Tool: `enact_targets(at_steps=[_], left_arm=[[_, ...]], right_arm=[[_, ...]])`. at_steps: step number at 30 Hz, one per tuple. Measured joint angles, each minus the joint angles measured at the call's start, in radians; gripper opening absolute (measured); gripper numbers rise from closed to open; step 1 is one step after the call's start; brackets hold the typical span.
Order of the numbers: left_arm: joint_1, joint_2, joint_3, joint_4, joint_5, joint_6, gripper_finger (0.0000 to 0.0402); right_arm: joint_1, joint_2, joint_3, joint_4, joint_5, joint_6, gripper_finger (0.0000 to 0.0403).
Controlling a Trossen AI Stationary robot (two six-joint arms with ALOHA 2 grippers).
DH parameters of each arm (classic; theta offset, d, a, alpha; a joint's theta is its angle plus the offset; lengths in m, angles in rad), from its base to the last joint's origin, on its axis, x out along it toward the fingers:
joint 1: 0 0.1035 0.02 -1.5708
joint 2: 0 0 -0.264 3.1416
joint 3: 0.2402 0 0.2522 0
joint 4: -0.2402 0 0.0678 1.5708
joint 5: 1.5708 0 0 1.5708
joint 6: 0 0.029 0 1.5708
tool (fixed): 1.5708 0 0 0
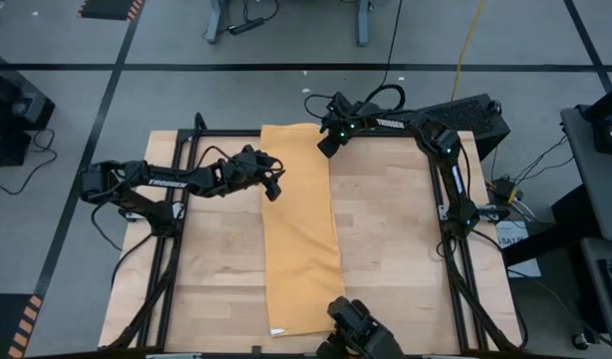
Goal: Roll towel
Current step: Fold the yellow towel
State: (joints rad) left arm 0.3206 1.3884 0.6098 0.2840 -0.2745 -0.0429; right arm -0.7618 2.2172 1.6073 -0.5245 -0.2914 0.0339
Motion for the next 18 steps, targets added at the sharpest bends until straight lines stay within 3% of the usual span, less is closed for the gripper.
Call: enact_targets(at_steps=[5, 11, 18], left_arm=[[0.0, 0.0, 0.0, 0.0, 0.0, 0.001, 0.0214], [0.0, 0.0, 0.0, 0.0, 0.0, 0.002, 0.0214], [0.001, 0.0, 0.0, -0.001, -0.02, 0.005, 0.0214]], right_arm=[[0.004, 0.002, 0.0, 0.021, 0.0, -0.022, 0.0104], [0.005, 0.002, 0.0, 0.023, 0.0, -0.071, 0.0013], [0.007, -0.029, 0.0, 0.016, 0.023, -0.084, 0.0003]])
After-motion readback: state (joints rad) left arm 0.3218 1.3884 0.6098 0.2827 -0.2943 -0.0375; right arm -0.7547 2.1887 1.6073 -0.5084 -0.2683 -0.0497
